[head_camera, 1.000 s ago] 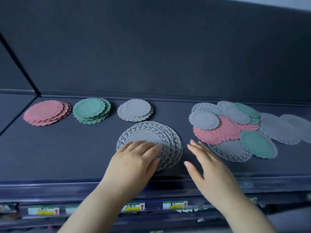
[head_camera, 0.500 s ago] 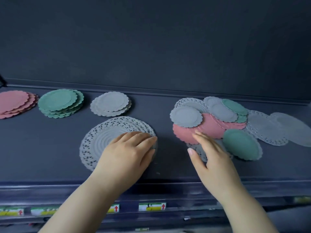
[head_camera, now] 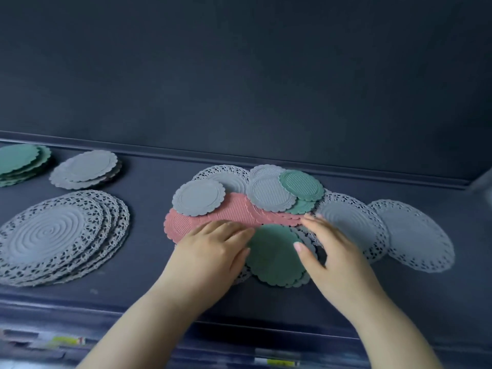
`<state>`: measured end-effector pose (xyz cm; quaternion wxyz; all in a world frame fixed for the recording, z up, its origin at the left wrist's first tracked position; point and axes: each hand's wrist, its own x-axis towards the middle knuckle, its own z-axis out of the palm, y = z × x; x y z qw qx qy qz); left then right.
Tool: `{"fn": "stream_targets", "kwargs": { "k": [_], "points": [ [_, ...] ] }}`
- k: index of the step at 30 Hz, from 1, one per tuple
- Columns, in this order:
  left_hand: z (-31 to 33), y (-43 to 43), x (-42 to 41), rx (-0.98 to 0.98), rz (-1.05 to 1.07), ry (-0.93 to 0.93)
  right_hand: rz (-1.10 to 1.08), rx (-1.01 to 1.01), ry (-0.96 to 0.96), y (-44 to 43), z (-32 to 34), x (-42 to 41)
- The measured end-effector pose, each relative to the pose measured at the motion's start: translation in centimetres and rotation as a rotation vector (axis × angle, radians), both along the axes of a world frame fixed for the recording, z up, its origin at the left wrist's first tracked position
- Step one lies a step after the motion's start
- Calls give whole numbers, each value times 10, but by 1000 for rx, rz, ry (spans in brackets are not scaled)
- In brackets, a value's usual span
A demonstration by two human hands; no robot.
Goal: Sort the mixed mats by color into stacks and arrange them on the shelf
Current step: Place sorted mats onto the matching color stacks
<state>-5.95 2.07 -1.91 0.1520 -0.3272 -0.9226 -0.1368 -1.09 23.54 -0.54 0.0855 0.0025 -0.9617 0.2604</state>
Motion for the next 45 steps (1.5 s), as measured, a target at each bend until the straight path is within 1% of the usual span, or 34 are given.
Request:
{"fn": "stream_targets", "kwargs": {
  "k": [5,8,12,14,16,18,20,22,25,26,28,30,34,38,40,42,45],
  "points": [
    [-13,16,-13,-50,177,-5,238,4,-113,6,3,-5],
    [-16,17,-22,-93,200,-9,341,76,-196,4,-1,-7],
    [-6,18,-29,-110,146,23,372,105,-261,9,4,-13],
    [0,19,-31,-92,128,-18,372,93,-254,10,5,-14],
    [3,21,-33,-95,161,-89,370,69,-238,10,5,-14],
    [7,25,-32,-153,229,-147,371,68,-221,9,5,-14],
    [5,28,-31,-179,272,-99,362,73,-214,9,6,-13],
    [8,30,-27,-165,326,-113,346,44,-209,10,8,-12],
    [4,27,-21,-135,406,-165,334,8,-172,8,8,-12],
    [5,25,-17,-86,395,-173,336,16,-153,6,7,-11],
    [9,23,-7,49,330,-131,327,33,-124,3,5,-10],
    [7,21,1,143,315,-23,292,29,-99,1,2,-10],
    [8,19,15,294,414,-32,216,-26,-34,2,-2,-7],
    [24,18,27,409,344,-57,233,-59,18,4,2,-5],
    [29,18,29,426,319,-43,236,-94,18,4,2,-6],
    [32,14,31,403,283,-14,217,-167,46,2,1,-7],
    [33,-1,31,364,250,24,80,-316,140,-8,6,-5]
  ]
}}
